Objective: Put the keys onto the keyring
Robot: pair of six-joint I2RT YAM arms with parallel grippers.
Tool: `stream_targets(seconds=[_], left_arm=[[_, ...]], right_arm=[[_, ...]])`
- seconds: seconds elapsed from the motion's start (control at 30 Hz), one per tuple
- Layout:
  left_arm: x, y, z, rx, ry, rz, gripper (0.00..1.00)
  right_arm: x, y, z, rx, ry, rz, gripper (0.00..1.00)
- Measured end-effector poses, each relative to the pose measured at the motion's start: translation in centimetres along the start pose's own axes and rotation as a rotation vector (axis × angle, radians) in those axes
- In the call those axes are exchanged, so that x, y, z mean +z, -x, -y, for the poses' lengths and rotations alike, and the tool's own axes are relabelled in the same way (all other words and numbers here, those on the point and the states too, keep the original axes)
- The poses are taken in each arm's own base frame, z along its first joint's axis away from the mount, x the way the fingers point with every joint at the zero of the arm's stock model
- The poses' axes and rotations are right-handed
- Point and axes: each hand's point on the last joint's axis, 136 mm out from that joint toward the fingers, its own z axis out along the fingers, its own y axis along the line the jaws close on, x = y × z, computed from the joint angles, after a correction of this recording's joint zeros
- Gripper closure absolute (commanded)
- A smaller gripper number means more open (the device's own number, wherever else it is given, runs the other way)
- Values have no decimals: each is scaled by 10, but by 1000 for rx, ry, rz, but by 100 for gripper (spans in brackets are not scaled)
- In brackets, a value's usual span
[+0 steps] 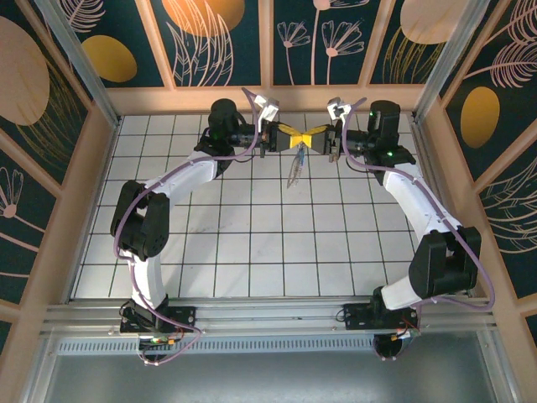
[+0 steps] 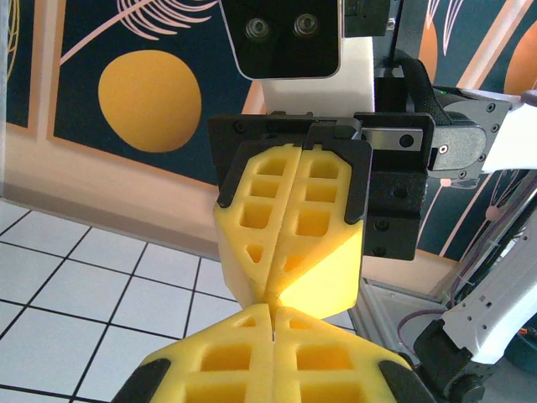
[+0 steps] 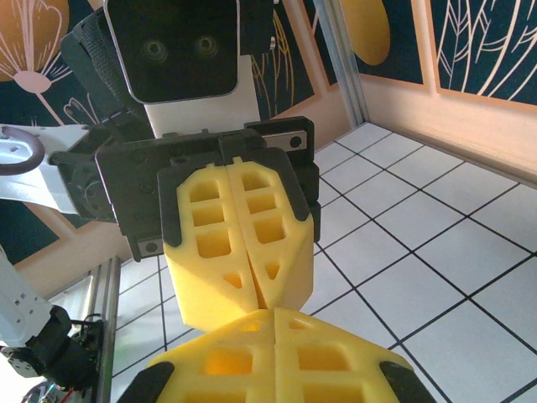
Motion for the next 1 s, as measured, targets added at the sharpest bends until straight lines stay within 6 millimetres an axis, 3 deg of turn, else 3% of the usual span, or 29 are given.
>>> stream_targets(seconds=[0.83,1.0], left_arm=[[0,1,-8,5,49,23,100],[0,0,-9,10,66,35,100]], right_arm=[[2,3,7,19,-18,15,100],[2,2,13,47,-47,23,70]])
